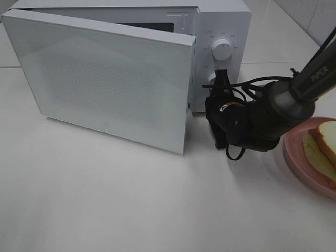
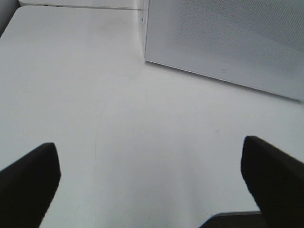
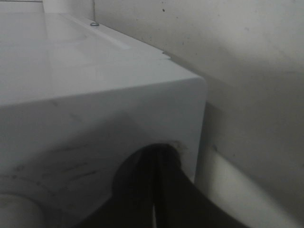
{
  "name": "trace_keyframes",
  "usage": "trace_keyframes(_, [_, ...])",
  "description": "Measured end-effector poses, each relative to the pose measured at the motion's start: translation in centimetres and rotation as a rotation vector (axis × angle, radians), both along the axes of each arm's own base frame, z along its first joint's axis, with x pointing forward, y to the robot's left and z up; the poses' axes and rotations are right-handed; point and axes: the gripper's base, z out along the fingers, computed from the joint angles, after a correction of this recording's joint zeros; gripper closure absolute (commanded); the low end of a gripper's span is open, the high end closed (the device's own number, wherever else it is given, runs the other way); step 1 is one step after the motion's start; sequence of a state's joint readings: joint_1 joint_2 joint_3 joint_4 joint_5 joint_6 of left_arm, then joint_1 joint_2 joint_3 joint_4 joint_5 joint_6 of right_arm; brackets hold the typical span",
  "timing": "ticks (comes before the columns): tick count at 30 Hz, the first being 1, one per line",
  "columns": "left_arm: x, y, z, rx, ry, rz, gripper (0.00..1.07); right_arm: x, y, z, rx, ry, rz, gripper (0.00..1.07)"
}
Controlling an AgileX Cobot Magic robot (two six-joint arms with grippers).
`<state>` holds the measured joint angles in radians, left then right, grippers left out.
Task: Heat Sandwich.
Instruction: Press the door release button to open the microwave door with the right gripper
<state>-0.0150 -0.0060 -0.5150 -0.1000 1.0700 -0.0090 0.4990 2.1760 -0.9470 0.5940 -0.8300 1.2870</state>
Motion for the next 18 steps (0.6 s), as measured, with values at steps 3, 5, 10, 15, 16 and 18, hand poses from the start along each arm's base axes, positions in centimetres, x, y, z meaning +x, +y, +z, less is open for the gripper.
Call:
trace_keyframes(3, [0.0, 0.0, 0.0, 0.0, 0.0, 0.0, 0.09, 0.08, 0.04, 0.2, 0.006, 0.019, -0.004, 1.07])
trace_keyframes(5, [0.0, 0.0, 0.0, 0.0, 0.0, 0.0, 0.09, 0.09, 0.0, 0.23, 0.003, 0.019, -0.004, 1.07])
trace_keyframes(10, [0.0, 0.0, 0.0, 0.0, 0.0, 0.0, 0.09, 0.11, 0.03, 0.22, 0.004, 0.028, -0.005, 1.07])
trace_keyframes(15, [0.0, 0.0, 0.0, 0.0, 0.0, 0.0, 0.09, 0.13, 0.04, 0.26, 0.006, 0.029, -0.006, 1.07])
trace_keyframes(16, [0.0, 0.0, 0.0, 0.0, 0.0, 0.0, 0.09, 0.13, 0.04, 0.26, 0.006, 0.029, -0.006, 1.07])
trace_keyframes(18, [0.0, 0.0, 0.0, 0.0, 0.0, 0.0, 0.09, 0.13, 0.04, 0.26, 0.006, 0.029, -0.006, 1.07])
